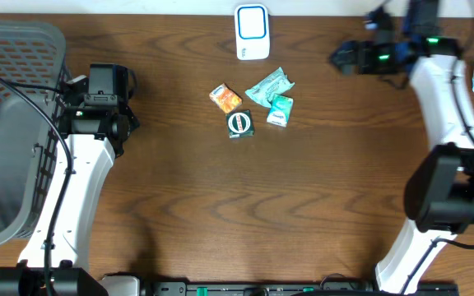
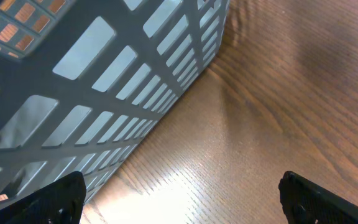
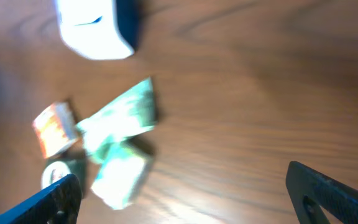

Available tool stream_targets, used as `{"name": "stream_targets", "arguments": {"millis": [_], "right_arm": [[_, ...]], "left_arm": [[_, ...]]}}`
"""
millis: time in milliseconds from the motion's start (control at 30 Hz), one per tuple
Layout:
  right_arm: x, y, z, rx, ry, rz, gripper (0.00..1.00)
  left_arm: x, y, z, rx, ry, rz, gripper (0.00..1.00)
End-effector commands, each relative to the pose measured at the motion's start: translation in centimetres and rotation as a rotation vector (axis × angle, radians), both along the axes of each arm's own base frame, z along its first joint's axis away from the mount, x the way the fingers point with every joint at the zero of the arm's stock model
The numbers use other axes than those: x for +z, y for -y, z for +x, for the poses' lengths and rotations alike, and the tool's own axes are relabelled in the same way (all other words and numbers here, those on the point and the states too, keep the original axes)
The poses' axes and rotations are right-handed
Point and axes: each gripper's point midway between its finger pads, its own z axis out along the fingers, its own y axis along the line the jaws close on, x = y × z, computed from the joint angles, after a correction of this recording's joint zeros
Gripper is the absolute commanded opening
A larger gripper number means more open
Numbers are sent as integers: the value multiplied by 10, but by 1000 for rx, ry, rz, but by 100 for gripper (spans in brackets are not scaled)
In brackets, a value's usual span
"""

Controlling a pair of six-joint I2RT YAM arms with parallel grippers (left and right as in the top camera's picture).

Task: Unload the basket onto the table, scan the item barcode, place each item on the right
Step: 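Carry the yellow bag to the far right and release it, then reach the right gripper to the mint-green wipes pack and grasp it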

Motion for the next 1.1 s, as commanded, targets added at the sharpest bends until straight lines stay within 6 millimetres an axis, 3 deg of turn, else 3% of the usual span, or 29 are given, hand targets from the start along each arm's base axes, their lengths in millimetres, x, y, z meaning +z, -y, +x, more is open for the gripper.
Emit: {"name": "stream_targets", "arguments": {"millis": [0,100,367,433,533,600,967,1067], "right_arm": [[-34,-29,-17,-44,-120,-54,99],[-53,-37,-28,-140,-199,-75,99],[-94,-62,-57,-173,-333,50,99],[-104,-70,-61,-171,-339,107,94],[-118,-83,-68,-168,-353,189,71],[-126,-85,-72,-200,-374,216,69],[-145,-104,-75,-240,-352,203,71],[-152,-105,-74,-256,-364,210,66]], "left_arm": [[-1,-5,-2,3,-17,27,98],[-1,-5,-2,3,-17,27,98],[-1,-5,-2,3,-17,27,98],[-1,-5,-2,3,-17,26,98],[-1,-5,-2,3,-17,27,98],[-1,-5,-2,3,-17,27,98],[-1,-5,-2,3,-17,27,98],[-1,-5,-2,3,-17,27,98]]}}
